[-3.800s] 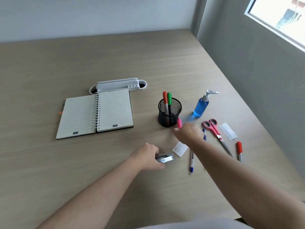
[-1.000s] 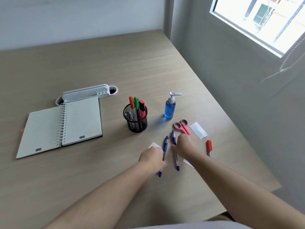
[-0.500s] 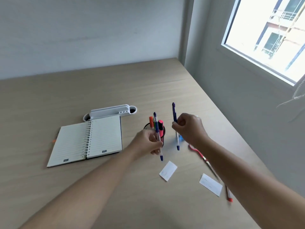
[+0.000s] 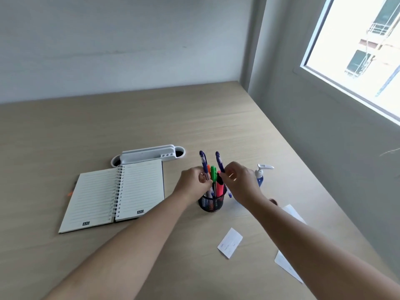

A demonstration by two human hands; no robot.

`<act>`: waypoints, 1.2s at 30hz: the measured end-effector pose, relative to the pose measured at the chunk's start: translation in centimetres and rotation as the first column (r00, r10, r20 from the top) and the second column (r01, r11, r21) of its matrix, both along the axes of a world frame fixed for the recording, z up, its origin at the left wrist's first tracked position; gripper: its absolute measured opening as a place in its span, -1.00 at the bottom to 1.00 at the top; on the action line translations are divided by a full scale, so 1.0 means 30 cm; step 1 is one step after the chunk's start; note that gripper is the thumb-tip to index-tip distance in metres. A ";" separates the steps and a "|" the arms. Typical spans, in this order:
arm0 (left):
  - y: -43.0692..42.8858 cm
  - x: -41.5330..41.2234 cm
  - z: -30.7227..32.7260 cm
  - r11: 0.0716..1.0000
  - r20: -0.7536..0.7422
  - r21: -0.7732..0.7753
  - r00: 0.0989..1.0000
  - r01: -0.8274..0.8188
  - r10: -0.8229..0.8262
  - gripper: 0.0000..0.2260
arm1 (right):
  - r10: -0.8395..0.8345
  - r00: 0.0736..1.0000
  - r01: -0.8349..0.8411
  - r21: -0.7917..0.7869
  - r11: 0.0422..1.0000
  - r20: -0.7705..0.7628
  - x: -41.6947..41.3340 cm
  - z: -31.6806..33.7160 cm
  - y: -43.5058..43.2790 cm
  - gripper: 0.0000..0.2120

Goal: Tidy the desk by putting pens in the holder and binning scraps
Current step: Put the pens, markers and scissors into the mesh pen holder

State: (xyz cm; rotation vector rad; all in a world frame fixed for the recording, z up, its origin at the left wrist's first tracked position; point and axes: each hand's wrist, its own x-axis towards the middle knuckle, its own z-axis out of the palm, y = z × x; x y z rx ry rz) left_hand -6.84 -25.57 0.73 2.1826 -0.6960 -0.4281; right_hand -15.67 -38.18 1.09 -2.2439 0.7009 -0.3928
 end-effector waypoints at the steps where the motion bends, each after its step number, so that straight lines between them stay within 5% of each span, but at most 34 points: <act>1: -0.003 0.001 -0.011 1.000 0.001 0.007 1.000 0.001 -0.001 -0.92 | -0.018 1.000 0.018 0.024 1.000 0.018 0.003 -0.001 -0.001 -0.87; 7: -0.015 0.015 -0.027 1.000 0.002 0.006 1.000 0.005 -0.005 -0.98 | -0.062 0.990 0.061 0.016 0.998 0.128 0.035 0.034 -0.002 -0.87; 18: -0.029 0.019 -0.033 0.997 0.107 0.062 0.993 -0.048 0.041 -0.90 | 0.015 0.982 -0.048 -0.175 0.983 -0.187 0.019 -0.098 0.006 -0.81; 22: -0.017 0.008 -0.018 0.995 0.156 -0.008 0.983 -0.096 0.096 -0.73 | -0.014 0.982 -0.004 -0.091 0.996 -0.188 0.014 -0.105 0.011 -0.83; 26: -0.002 -0.018 0.010 0.982 0.260 -0.140 0.953 -0.123 0.157 -0.77 | 0.000 0.992 -0.001 -0.009 1.000 -0.122 -0.007 -0.064 -0.021 -0.79; 36: -0.160 -0.236 0.028 0.942 0.431 0.068 0.842 0.328 -0.324 -0.91 | -0.354 0.935 0.353 -0.012 0.935 -0.017 -0.336 -0.071 -0.232 -0.88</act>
